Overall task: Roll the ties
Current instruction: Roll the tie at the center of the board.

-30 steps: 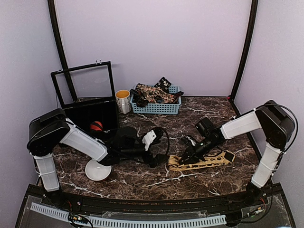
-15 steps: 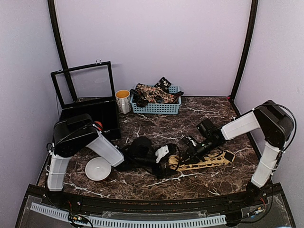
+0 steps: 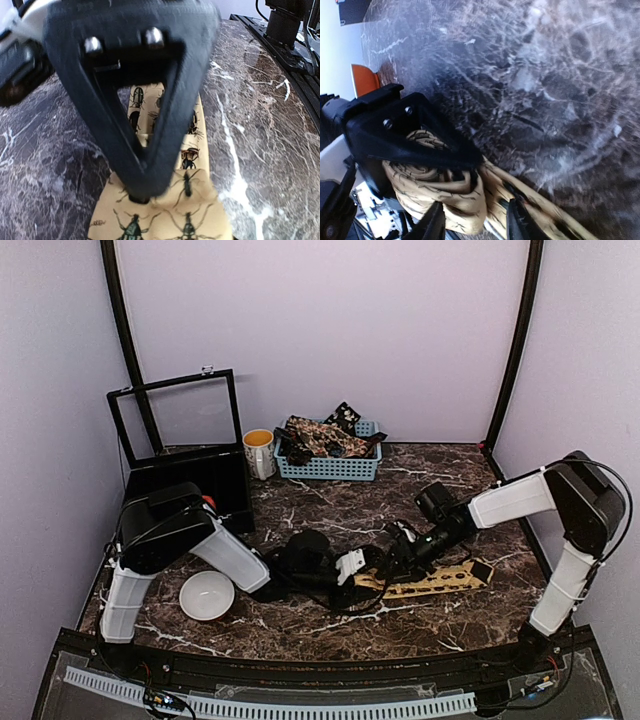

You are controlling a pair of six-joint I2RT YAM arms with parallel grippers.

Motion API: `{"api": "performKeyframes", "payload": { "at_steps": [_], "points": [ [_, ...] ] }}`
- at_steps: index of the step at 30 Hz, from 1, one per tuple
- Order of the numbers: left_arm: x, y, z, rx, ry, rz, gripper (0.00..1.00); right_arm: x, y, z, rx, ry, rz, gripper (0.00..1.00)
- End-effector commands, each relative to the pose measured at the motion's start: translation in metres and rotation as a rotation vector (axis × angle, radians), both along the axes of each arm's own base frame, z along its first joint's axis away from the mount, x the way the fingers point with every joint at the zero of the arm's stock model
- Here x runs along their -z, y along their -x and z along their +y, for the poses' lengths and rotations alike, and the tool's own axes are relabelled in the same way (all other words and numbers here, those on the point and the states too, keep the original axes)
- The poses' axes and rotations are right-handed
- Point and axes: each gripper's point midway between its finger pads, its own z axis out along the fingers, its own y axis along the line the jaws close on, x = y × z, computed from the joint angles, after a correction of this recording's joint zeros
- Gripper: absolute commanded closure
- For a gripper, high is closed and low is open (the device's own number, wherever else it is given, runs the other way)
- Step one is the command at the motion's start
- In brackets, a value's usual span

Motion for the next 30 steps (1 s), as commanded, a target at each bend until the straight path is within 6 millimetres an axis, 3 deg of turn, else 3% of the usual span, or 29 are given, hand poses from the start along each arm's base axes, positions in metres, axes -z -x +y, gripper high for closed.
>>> {"api": "performKeyframes", "payload": {
  "at_steps": [1,6,15,19,24,30],
  "points": [
    [0.036,0.015,0.033,-0.016,-0.169,0.065,0.55,-0.026,-0.008,-0.002,0.053,0.022,-0.028,0.54],
    [0.036,0.015,0.036,-0.033,-0.176,0.077,0.55,-0.043,0.005,0.017,0.023,-0.044,-0.007,0.54],
    [0.036,0.013,0.036,-0.037,-0.185,0.069,0.55,-0.033,0.015,0.047,-0.010,-0.067,0.044,0.58],
    [0.035,0.013,0.037,-0.040,-0.189,0.066,0.55,-0.014,0.016,0.044,0.000,-0.012,0.064,0.66],
    [0.035,0.013,0.041,-0.045,-0.193,0.064,0.54,0.003,0.019,0.033,0.008,0.063,0.085,1.00],
    [0.036,0.014,0.052,-0.051,-0.192,0.068,0.52,-0.004,0.016,0.020,0.038,0.066,0.066,1.00]
  ]
}}
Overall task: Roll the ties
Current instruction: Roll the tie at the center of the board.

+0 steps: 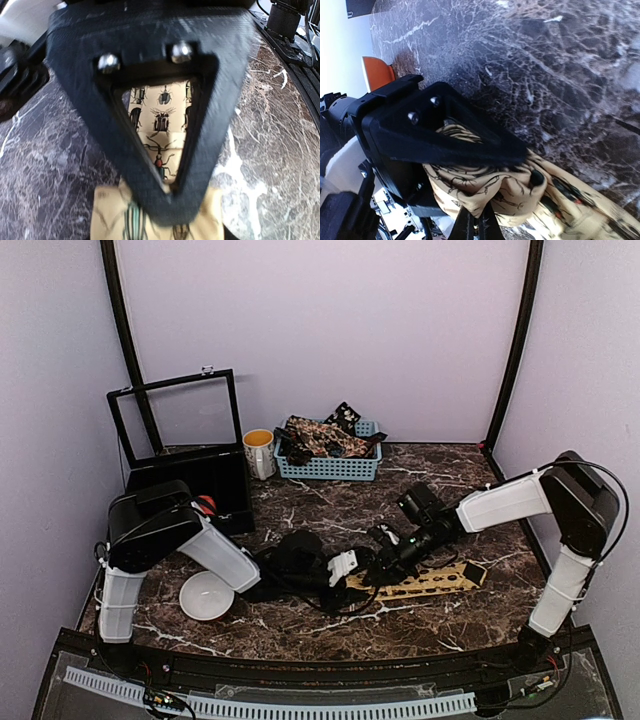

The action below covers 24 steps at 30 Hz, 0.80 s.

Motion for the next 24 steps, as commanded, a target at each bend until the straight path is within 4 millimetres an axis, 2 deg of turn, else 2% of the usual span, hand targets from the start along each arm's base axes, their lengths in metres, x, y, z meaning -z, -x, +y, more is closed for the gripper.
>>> {"api": "performKeyframes", "payload": {
  "at_steps": [1,5,7,10,13,16,20,24],
  "points": [
    [0.035,0.010,0.033,-0.020,-0.143,0.061,0.52,0.010,0.000,-0.022,0.041,0.081,-0.004,1.00],
    [0.034,0.011,0.035,-0.007,-0.135,0.055,0.46,0.024,0.003,-0.035,0.054,0.100,0.013,1.00],
    [0.031,0.009,0.033,-0.008,-0.124,0.046,0.38,0.033,0.004,-0.040,0.053,0.118,0.017,1.00],
    [0.020,0.007,0.032,-0.015,-0.084,0.013,0.27,0.047,0.007,-0.049,0.053,0.154,0.030,1.00],
    [0.005,0.007,0.030,-0.015,-0.023,-0.008,0.22,0.056,0.010,-0.060,0.065,0.181,0.037,1.00],
    [-0.002,0.011,0.024,0.003,0.015,0.001,0.15,0.065,0.013,-0.072,0.079,0.215,0.053,1.00],
    [-0.009,0.012,0.011,0.019,0.057,-0.016,0.13,0.077,0.017,-0.086,0.095,0.271,0.080,1.00],
    [-0.011,0.007,-0.003,0.028,0.079,-0.036,0.13,0.081,0.016,-0.087,0.104,0.282,0.091,1.00]
  ]
}}
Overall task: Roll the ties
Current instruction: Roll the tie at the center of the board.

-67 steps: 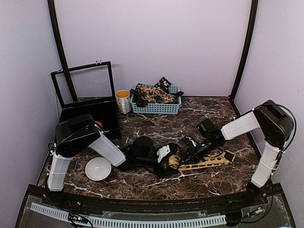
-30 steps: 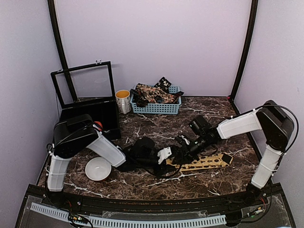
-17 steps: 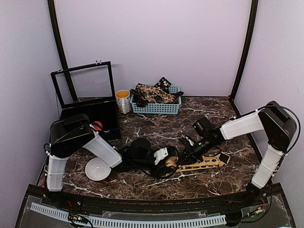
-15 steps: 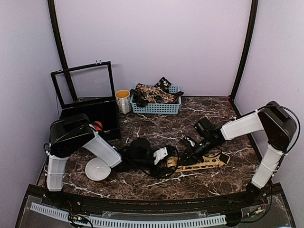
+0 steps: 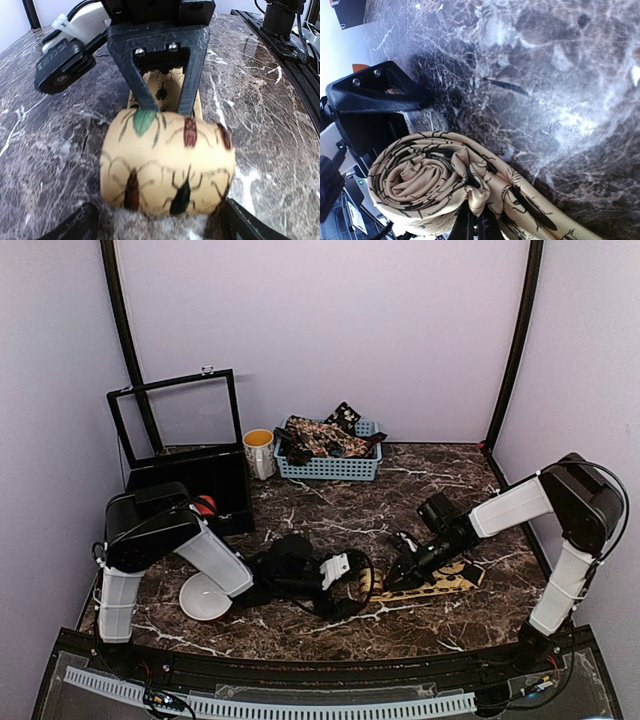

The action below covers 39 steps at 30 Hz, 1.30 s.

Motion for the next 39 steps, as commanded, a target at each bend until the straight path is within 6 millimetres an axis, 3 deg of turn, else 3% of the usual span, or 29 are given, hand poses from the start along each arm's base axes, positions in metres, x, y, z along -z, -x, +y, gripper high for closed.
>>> {"api": "performKeyframes", "payload": {
  "at_steps": [1,6,12,17,22,26,30,34,39],
  "points": [
    [-0.006,-0.002,-0.020,0.035,0.041,-0.029,0.13,0.052,0.013,-0.041,0.048,0.256,0.060,1.00],
    [0.011,-0.005,-0.034,0.099,-0.005,-0.079,0.23,0.049,0.010,-0.037,0.041,0.236,0.050,1.00],
    [0.019,0.000,-0.034,0.126,-0.038,-0.047,0.54,0.042,0.004,-0.032,0.041,0.220,0.037,0.99],
    [0.023,0.010,-0.008,0.106,-0.096,-0.030,0.69,0.010,-0.007,-0.023,0.036,0.171,-0.009,0.80],
    [0.033,0.014,0.015,0.046,-0.155,0.012,0.70,-0.039,-0.012,-0.006,0.049,0.037,-0.060,0.63],
    [0.036,0.013,0.020,0.016,-0.170,0.040,0.71,-0.065,-0.006,0.014,0.029,-0.055,-0.083,0.58],
    [0.036,0.013,0.020,0.014,-0.174,0.044,0.70,-0.070,0.000,0.036,-0.002,-0.089,-0.083,0.58],
    [0.037,0.014,0.020,0.020,-0.177,0.047,0.70,-0.059,0.001,0.054,-0.028,-0.086,-0.072,0.58],
    [0.038,0.016,0.020,0.025,-0.176,0.052,0.70,-0.044,-0.001,0.059,-0.039,-0.046,-0.065,0.66]
  ]
}}
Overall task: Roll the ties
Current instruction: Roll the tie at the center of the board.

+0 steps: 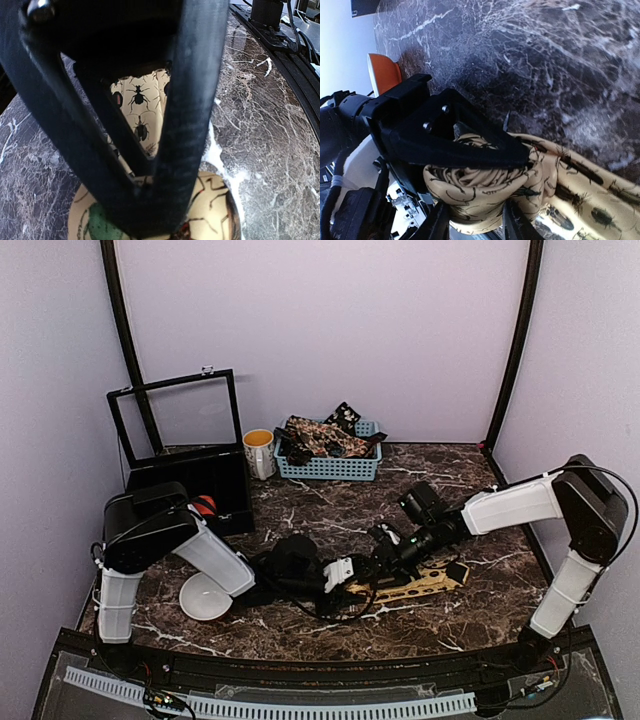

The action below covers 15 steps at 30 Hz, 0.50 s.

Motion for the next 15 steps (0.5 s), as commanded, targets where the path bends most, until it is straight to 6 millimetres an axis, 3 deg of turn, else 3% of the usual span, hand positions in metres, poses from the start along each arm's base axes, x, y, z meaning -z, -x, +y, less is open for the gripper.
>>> {"api": "performKeyframes", "payload": {
  "at_steps": [1,5,8,15],
  "points": [
    [0.036,0.012,0.025,-0.017,-0.146,0.085,0.70,0.002,-0.010,0.010,0.008,-0.001,-0.032,0.71],
    [0.032,0.011,0.025,-0.020,-0.135,0.085,0.70,0.016,-0.007,-0.002,0.014,0.064,-0.021,1.00],
    [0.024,0.011,0.023,-0.021,-0.104,0.097,0.63,0.027,0.000,-0.014,0.020,0.099,0.001,1.00],
    [-0.007,0.005,0.015,-0.011,-0.034,0.062,0.33,0.048,0.003,-0.046,0.063,0.149,0.039,1.00]
  ]
}}
